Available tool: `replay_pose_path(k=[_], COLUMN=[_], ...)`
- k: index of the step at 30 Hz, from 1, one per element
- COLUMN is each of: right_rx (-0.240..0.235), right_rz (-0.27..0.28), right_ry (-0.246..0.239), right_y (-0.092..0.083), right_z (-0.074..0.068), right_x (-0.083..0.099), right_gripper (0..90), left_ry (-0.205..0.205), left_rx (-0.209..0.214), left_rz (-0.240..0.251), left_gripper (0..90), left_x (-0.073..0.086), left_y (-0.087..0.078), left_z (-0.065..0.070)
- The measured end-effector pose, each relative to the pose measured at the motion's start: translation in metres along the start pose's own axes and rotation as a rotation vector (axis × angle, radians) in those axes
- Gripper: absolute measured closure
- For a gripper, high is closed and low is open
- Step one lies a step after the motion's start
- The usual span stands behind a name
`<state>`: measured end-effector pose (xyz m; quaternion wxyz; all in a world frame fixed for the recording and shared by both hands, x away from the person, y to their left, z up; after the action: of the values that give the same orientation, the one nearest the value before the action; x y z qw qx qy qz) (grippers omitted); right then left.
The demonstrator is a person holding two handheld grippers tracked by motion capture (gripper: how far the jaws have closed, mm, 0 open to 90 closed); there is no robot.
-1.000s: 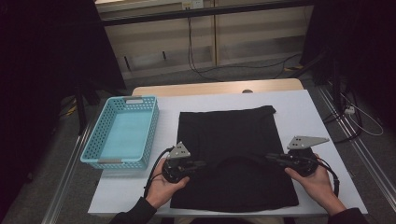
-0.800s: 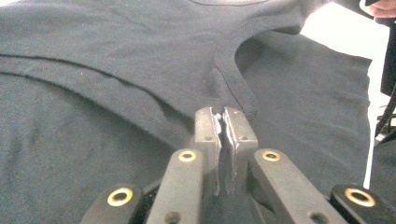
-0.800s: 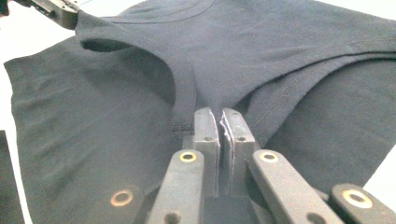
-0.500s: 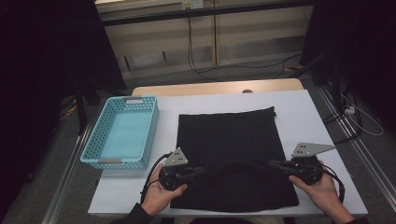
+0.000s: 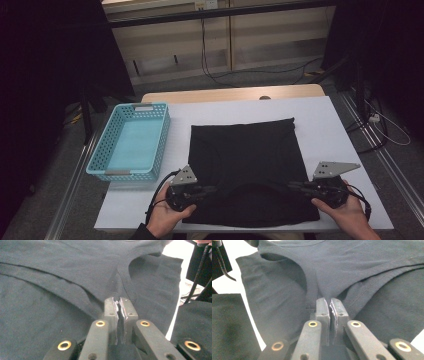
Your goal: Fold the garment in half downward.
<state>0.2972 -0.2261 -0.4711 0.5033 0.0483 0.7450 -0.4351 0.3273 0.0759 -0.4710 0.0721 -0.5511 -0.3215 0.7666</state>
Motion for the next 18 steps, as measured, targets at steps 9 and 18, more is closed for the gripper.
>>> replay_pose_path(k=[9, 18], right_rx=[-0.011, -0.018], right_rz=[-0.011, -0.028], right_ry=[-0.01, -0.027], right_y=[-0.005, -0.008], right_z=[-0.011, -0.023], right_x=[0.006, 0.012], right_gripper=[86.4, 86.3], left_ry=[0.004, 0.006], left_rx=[-0.004, -0.006], left_rz=[0.0, -0.013], left_gripper=[85.6, 85.6], left_x=[0.005, 0.01], left_y=[-0.008, -0.013], left_z=[0.005, 0.009])
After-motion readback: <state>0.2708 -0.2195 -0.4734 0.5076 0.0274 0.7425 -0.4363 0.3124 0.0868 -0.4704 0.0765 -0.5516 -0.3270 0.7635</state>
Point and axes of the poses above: each handheld gripper's, and its own axes: y roughly forward along the jaws, x roughly out of its underside, z roughly to its right, the point moved 7 cm from there along y, roughly forward along the jaws, and after that the axes turned 1 degree about x, right-handed, at the moved point
